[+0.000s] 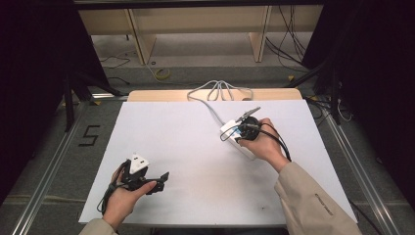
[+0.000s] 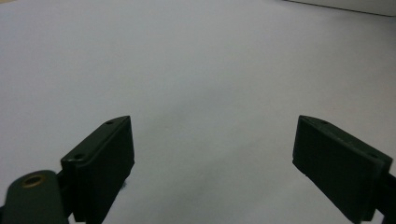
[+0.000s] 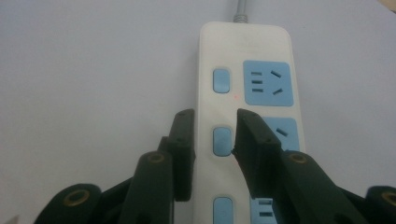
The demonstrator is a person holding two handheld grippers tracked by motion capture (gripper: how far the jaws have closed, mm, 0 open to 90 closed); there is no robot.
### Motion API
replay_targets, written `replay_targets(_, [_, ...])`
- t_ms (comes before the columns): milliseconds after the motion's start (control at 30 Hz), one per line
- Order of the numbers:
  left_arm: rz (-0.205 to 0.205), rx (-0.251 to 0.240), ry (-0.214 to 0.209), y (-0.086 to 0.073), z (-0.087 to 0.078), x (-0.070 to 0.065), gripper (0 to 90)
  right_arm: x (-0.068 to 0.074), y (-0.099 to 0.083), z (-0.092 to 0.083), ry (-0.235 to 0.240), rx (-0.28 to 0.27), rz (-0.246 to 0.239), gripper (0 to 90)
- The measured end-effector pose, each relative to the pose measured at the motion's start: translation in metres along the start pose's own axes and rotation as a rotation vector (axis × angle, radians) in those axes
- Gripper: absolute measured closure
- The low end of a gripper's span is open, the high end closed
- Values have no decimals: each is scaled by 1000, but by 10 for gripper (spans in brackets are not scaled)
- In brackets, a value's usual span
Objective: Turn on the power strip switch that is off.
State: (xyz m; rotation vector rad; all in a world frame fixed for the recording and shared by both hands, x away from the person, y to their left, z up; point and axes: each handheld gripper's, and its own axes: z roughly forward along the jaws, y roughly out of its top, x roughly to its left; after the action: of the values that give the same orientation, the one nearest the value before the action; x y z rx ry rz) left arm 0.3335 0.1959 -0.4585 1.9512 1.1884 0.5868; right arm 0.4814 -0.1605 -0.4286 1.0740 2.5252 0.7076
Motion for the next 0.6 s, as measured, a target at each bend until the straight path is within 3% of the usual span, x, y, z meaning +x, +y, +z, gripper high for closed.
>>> replay_targets(600, [3,4,0,0,0,0,123,4,-5,-14,38,-34,-8,622])
